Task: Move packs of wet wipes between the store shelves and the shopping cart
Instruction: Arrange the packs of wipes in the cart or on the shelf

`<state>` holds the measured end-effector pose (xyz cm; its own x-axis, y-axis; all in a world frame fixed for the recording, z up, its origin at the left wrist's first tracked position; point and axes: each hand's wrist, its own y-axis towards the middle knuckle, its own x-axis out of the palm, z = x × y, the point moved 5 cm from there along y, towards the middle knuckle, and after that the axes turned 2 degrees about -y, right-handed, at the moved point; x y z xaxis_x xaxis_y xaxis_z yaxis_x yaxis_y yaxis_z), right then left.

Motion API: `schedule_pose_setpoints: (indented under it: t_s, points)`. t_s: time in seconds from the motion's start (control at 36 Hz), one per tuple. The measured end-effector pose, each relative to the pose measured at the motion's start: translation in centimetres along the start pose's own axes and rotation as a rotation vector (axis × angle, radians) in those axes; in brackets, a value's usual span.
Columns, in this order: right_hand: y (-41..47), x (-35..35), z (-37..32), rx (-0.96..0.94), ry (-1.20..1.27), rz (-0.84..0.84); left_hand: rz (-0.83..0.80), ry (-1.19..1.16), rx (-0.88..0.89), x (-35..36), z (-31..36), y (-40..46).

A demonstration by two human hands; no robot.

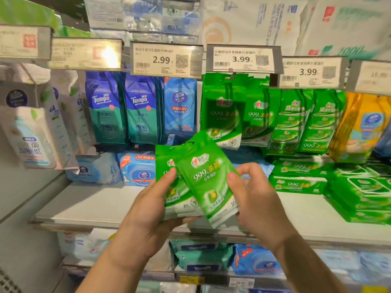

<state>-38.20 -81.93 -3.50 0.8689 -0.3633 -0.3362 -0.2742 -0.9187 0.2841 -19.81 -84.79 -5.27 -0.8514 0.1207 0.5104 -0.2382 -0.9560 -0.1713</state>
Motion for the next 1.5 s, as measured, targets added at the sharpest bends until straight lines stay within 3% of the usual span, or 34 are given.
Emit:
schedule_pose_setpoints:
  t_s: [0.14, 0.53, 0.72, 0.86, 1.03, 1.22, 1.39, 1.5]
  points:
    - [-0.5, -1.7, -2.7, -0.227, 0.037, 0.191, 0.052, 0.019, 0.016, -0.5, 0.2, 0.0]
    - [1.7, -3.1, -5.3, -0.339, 0.14, 0.365, 0.003, 0.074, -0.017, 0.2, 0.3, 0.0]
    - [2.2, -2.4, -4.0, -0.283, 0.189, 0.348, -0.012, 0.061, 0.013, 0.2, 0.6, -0.2]
    - [2.8, -0.9, -2.9, -0.234, 0.207, 0.242, -0.007, 0.076, 0.013, -0.1, 0.7, 0.0]
    - [4.9, 0.1, -1.4, -0.052, 0.186, 0.193, -0.002, 0.06, 0.027, -0.1, 0.8, 0.4]
    - [6.9, 0.6, -1.2, 0.018, 0.092, 0.14, 0.027, -0.013, 0.062, -0.3, 0.6, 0.9]
    - [6.3, 1.3, 1.1, 0.139, 0.167, 0.085, 0.039, -0.008, 0.088, -0.8, 0.8, 0.9]
    - [4.8, 2.3, 3.4, 0.303, 0.258, -0.039, 0.016, -0.01, 0.158, -0.6, 1.3, 0.6]
